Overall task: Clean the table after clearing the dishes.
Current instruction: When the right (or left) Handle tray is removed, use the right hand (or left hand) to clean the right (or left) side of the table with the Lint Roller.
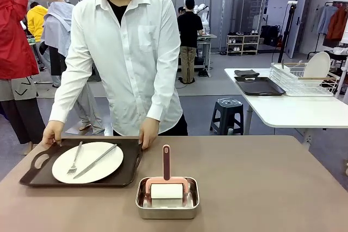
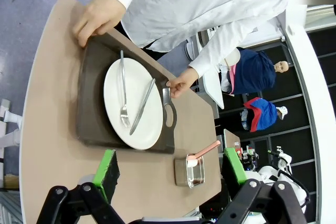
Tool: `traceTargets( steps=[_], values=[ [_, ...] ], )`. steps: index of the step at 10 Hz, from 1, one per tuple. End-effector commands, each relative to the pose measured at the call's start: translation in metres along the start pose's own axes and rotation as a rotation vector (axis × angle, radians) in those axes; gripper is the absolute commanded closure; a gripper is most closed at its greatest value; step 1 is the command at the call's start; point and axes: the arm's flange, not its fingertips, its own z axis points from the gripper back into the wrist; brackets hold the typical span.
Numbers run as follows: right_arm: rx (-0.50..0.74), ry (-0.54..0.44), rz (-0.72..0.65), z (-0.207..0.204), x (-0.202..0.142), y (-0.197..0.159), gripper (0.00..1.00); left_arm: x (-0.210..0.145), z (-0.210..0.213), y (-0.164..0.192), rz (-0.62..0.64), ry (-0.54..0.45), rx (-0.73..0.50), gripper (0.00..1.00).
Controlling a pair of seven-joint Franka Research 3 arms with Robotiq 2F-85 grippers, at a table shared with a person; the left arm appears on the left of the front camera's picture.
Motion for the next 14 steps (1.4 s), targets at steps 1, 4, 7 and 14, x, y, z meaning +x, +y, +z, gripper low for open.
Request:
traceTargets(
  steps=[1, 4, 7, 14],
  values=[
    [-0.001, 0.037, 0.046, -0.019, -0.004, -0.004, 0.00, -0.002, 0.005, -0.001, -0.013, 0.003, -0.012, 0.00],
    [0.000, 0.000, 0.000, 0.000, 0.000, 0.000, 0.00, -0.002, 0.005, -0.001, -0.013, 0.003, -0.012, 0.00],
    [0.000, 0.000, 0.000, 0.000, 0.000, 0.000, 0.00, -0.002, 0.005, -0.001, -0.013, 0.003, -0.012, 0.00],
    [0.000, 0.000, 0.000, 0.000, 0.000, 0.000, 0.00, -0.002, 0.005, -0.001, -0.013, 0.003, -0.012, 0.00]
  ],
)
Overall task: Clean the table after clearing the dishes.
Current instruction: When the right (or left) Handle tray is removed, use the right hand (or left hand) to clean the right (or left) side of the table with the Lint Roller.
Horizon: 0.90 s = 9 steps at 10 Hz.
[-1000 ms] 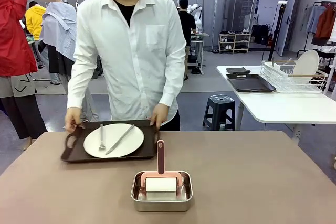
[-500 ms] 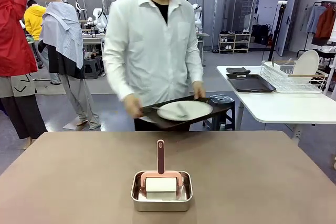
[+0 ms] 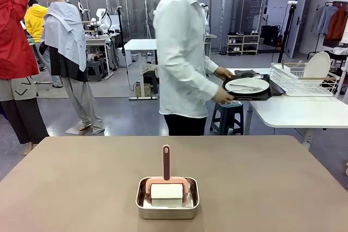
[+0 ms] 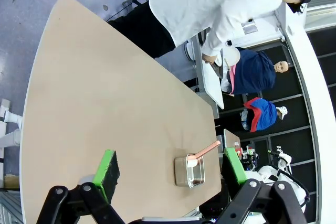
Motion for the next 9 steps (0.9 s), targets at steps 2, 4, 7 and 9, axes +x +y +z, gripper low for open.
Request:
traceTargets(
  steps=[2, 4, 7, 9],
  values=[
    [0.002, -0.004, -0.004, 0.001, -0.001, 0.002, 0.00, 0.008, -0.022, -0.016, -0.088, 0.056, 0.030, 0.00],
    [0.002, -0.004, -0.004, 0.001, -0.001, 0.002, 0.00, 0.012, -0.076, -0.064, -0.219, 0.192, 0.051, 0.00],
    [0.002, -0.004, -0.004, 0.001, -0.001, 0.002, 0.00, -0.014, -0.168, -0.138, -0.438, 0.428, 0.094, 0.00],
    [0.002, -0.004, -0.004, 0.001, -0.001, 0.002, 0.00, -0.060, -0.238, -0.192, -0.644, 0.601, 0.118, 0.00]
  ],
)
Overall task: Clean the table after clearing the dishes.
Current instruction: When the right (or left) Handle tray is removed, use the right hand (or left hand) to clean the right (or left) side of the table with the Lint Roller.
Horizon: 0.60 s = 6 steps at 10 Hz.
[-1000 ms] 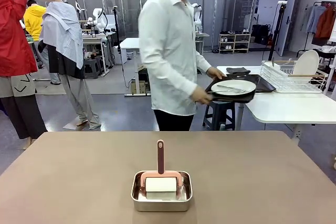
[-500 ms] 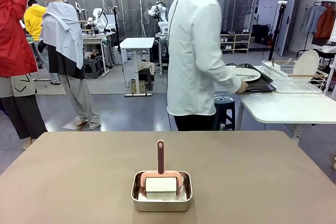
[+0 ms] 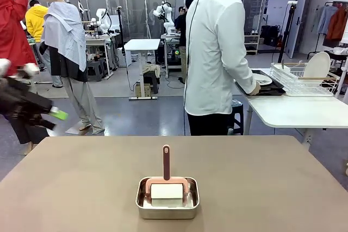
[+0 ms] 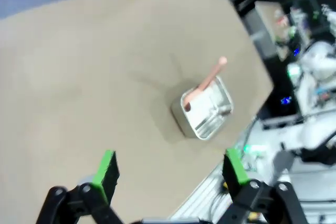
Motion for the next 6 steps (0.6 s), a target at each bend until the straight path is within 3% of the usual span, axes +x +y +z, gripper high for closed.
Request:
traceTargets(
  steps=[1, 3, 6],
  values=[
    [0.003, -0.004, -0.002, 0.001, -0.001, 0.003, 0.00, 0.008, -0.047, -0.037, -0.158, 0.125, 0.048, 0.00],
    [0.003, -0.004, -0.002, 0.001, -0.001, 0.003, 0.00, 0.005, -0.078, -0.059, -0.219, 0.206, 0.025, 0.00],
    [0.003, -0.004, -0.002, 0.001, -0.001, 0.003, 0.00, 0.009, -0.085, -0.072, -0.212, 0.204, -0.001, 0.00]
  ],
)
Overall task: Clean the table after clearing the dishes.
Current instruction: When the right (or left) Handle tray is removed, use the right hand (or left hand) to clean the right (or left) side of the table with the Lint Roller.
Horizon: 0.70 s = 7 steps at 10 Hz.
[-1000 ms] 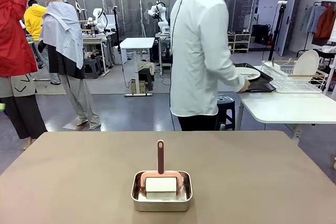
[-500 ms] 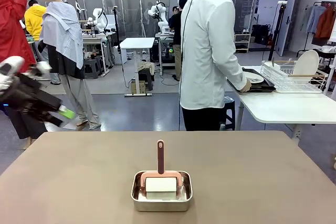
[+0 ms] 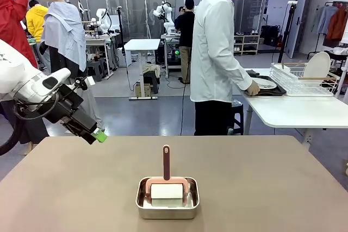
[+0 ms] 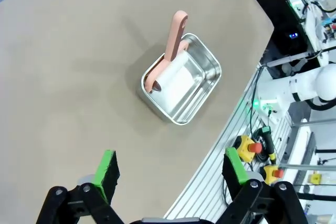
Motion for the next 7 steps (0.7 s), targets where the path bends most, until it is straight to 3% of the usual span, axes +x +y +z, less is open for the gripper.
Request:
traceTargets(
  steps=[1, 5, 7],
  values=[
    [0.003, -0.003, -0.002, 0.001, -0.001, 0.003, 0.00, 0.001, 0.006, 0.002, 0.010, -0.009, 0.021, 0.00],
    [0.003, -0.003, -0.002, 0.001, -0.001, 0.003, 0.00, -0.001, 0.006, 0.005, 0.010, -0.014, -0.001, 0.00],
    [0.003, -0.003, -0.002, 0.001, -0.001, 0.003, 0.00, 0.055, -0.014, -0.027, -0.288, 0.170, 0.075, 0.00]
  ],
)
